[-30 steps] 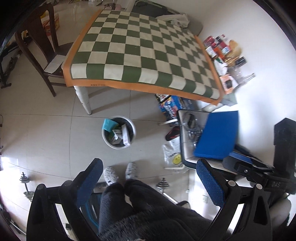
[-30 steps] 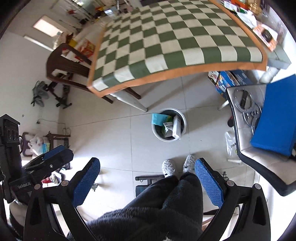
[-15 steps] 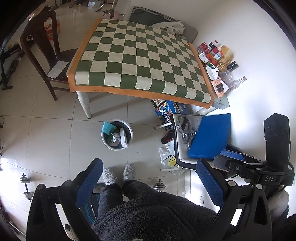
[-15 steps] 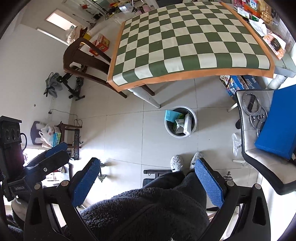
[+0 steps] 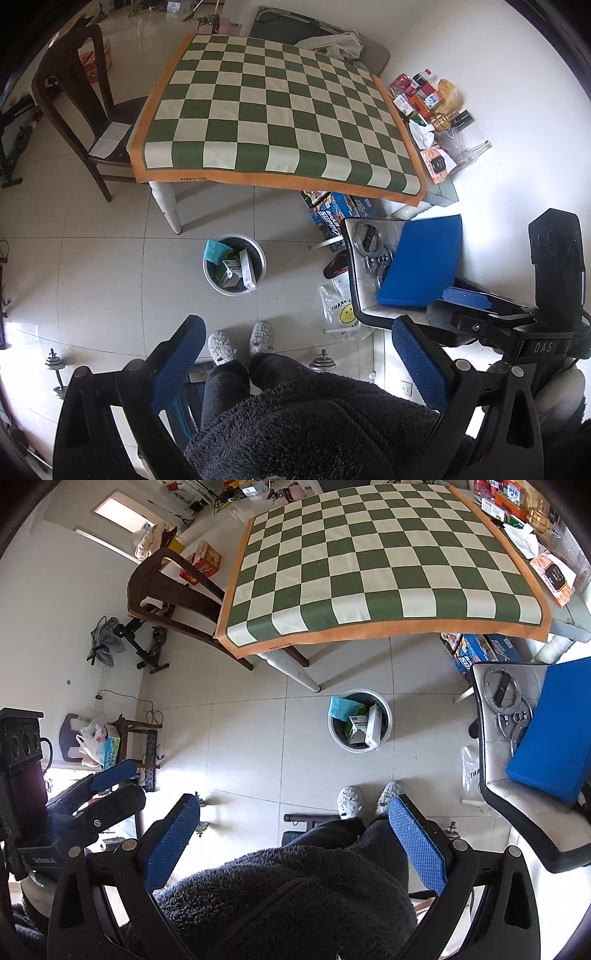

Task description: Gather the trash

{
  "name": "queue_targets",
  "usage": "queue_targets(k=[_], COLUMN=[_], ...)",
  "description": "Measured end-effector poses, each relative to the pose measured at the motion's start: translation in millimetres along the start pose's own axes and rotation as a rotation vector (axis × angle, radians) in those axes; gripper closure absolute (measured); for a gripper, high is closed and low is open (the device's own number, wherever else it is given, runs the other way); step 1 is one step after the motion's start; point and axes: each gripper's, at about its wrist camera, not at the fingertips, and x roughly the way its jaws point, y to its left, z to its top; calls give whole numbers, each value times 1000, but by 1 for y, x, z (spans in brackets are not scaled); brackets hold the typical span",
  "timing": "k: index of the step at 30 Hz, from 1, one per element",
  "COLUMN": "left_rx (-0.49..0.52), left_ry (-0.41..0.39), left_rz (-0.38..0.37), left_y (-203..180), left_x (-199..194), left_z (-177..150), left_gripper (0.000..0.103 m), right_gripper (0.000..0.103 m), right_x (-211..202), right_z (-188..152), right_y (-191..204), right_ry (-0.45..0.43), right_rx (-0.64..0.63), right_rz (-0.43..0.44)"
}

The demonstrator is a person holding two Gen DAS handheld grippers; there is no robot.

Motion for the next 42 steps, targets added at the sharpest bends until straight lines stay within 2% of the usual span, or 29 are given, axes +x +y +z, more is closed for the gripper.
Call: queue_targets(k=[22, 42], left_rx=[7, -26], left_ry=[9, -21], left_rz=[-3, -10], left_y=[-1, -10], left_x=[5, -2], left_z=[-1, -3], left_gripper=[0, 0], right_gripper=[0, 0], right_x=[-1, -5], right_z=[-1, -2], right_y=[0, -5], right_ry=[6, 7], right_rx=[-6, -8], right_rz=[-10, -7])
